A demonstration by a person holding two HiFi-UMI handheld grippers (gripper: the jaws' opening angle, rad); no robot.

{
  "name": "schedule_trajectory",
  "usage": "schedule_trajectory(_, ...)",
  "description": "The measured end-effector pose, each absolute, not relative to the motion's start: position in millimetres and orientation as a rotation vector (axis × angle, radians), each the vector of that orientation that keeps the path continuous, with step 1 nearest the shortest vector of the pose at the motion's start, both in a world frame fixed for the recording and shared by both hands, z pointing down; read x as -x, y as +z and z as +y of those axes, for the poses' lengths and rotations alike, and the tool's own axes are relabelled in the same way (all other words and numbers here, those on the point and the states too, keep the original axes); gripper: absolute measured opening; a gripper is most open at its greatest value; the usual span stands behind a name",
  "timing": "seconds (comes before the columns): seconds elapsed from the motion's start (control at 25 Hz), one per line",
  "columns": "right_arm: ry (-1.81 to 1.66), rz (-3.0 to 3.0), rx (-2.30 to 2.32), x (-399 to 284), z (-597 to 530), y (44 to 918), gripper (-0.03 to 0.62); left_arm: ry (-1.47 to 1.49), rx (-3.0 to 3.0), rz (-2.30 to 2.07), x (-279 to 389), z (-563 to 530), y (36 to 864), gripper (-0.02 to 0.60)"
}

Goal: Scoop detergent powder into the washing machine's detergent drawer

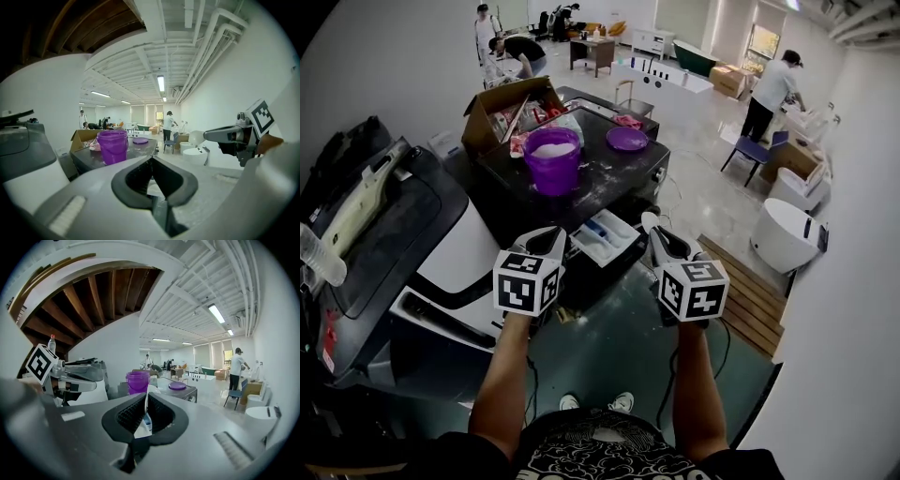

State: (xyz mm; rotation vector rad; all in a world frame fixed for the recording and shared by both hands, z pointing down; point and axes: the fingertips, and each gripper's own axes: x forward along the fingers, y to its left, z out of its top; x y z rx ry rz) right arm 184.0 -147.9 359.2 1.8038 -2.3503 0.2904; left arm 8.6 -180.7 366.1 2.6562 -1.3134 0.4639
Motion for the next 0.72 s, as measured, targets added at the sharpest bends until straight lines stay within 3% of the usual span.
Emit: schedule_trajectory(0.72,0.286,-2.302,-1.883,-198,-132,351,0.035,0.454,-2.702,-1.258,-34,-181,357,0.001)
